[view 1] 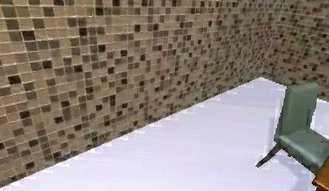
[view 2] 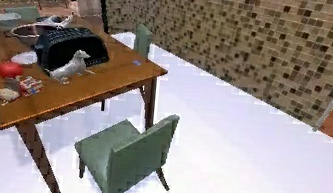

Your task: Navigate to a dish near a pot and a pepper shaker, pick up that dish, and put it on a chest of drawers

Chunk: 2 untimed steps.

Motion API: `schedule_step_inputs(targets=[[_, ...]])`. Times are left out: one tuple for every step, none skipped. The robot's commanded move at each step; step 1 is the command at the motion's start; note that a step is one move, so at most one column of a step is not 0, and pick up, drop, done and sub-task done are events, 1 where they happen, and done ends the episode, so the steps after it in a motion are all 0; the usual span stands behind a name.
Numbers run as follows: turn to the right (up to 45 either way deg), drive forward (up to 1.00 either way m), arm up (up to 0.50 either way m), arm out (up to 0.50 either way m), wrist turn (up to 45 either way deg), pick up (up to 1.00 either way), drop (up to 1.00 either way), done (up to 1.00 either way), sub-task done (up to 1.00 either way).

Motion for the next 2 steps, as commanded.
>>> schedule_step_inputs(targets=[[0.0,1.00,0.00,0.00,0.0,0.00,0.00,0.00,0.00],[33.0,0.00,0.00,0.00,0.0,0.00,0.00,0.00,0.00]])
